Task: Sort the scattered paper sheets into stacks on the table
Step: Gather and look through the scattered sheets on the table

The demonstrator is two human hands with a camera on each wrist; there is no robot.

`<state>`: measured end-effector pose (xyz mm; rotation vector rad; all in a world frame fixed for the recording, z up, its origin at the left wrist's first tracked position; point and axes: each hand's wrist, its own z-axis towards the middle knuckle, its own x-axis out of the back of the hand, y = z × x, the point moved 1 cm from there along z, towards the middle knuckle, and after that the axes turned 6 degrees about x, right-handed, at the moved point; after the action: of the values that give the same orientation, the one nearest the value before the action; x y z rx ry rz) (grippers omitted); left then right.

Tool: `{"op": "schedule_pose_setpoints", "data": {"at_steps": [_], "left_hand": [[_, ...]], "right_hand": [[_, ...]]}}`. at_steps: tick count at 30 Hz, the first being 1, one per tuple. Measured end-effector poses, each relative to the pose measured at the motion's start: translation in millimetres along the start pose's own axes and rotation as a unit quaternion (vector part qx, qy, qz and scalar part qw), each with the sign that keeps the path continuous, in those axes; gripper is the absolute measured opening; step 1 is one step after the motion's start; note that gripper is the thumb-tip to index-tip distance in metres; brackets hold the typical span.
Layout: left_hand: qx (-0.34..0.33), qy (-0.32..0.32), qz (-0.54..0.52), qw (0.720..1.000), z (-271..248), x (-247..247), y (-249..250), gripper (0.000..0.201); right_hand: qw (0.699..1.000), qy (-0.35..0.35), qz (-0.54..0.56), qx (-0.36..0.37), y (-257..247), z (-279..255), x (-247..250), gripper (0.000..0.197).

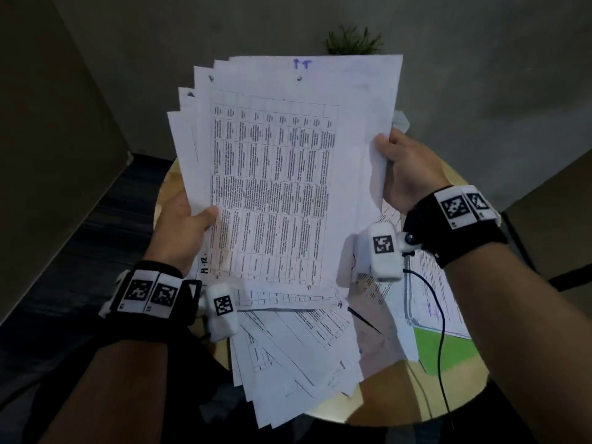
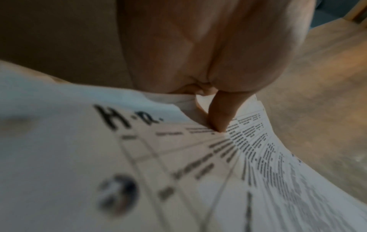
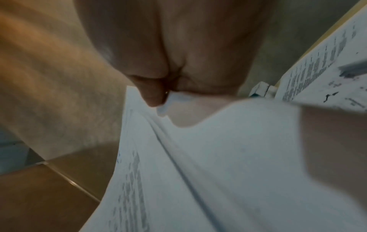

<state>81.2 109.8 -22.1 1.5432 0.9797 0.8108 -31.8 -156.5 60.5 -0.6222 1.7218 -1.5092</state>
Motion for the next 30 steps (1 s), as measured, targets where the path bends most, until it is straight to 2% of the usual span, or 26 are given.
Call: {"op": "schedule_pose_setpoints", "data": {"at_steps": [4, 7, 9, 12, 13, 14, 16, 17, 18, 20, 22, 26, 28, 30], "left_hand": [[-0.005, -0.030, 0.003, 1.000, -3.0, -4.1, 2.4, 0.049], [0.005, -0.013, 0.008, 1.000, -0.2, 0.3, -0.8, 0.043], [-0.003, 0.029, 0.020, 0.999, 3.5, 4.7, -3.3, 0.042], [-0.017, 0.140, 0.041, 0.989, 8.8, 12.5, -3.9, 0.039], [-0.020, 0.176, 0.046, 0.983, 9.5, 14.9, -3.7, 0.037], [-0.024, 0.203, 0.050, 0.978, 9.9, 17.0, -3.5, 0.035], [-0.032, 0.230, 0.054, 0.971, 10.5, 20.4, -3.0, 0.034], [-0.033, 0.236, 0.056, 0.970, 11.0, 21.9, -2.8, 0.035], [-0.032, 0.240, 0.056, 0.969, 12.0, 23.1, -3.3, 0.037], [-0.034, 0.248, 0.052, 0.967, 14.3, 24.5, -4.7, 0.040], [-0.039, 0.253, 0.039, 0.966, 14.5, 23.6, -4.7, 0.041], [-0.041, 0.256, 0.030, 0.965, 13.7, 20.9, -4.9, 0.041], [-0.042, 0.257, 0.023, 0.965, 14.2, 20.7, -4.9, 0.040], [-0.038, 0.259, 0.015, 0.965, 14.5, 20.9, -5.2, 0.040]], "right_hand": [[0.997, -0.064, 0.037, -0.033, 2.9, 3.0, -12.8, 0.037], [0.995, -0.083, 0.024, -0.043, 4.3, 6.6, -21.7, 0.035], [0.995, -0.085, -0.018, -0.040, 5.1, 7.8, -24.1, 0.032], [0.977, -0.096, -0.183, -0.041, 11.9, 7.4, -19.9, 0.024], [0.952, -0.114, -0.283, -0.031, 15.9, 7.9, -17.1, 0.020], [0.903, -0.140, -0.406, -0.017, 21.0, 8.7, -13.5, 0.016], [0.762, -0.210, -0.613, -0.001, 39.3, 13.2, -7.3, 0.021], [0.706, -0.239, -0.666, -0.011, 49.3, 15.2, -5.9, 0.028], [0.664, -0.265, -0.699, -0.022, 58.3, 16.6, -4.8, 0.035], [0.600, -0.318, -0.733, -0.033, 72.7, 20.0, -4.3, 0.046], [0.568, -0.348, -0.745, -0.035, 81.1, 24.5, -2.0, 0.057], [0.513, -0.356, -0.780, -0.029, 89.6, 29.3, -2.7, 0.084], [0.489, -0.359, -0.795, -0.024, 91.4, 30.7, -5.7, 0.083], [0.483, -0.356, -0.800, -0.014, 91.1, 32.9, -7.3, 0.071]]}}
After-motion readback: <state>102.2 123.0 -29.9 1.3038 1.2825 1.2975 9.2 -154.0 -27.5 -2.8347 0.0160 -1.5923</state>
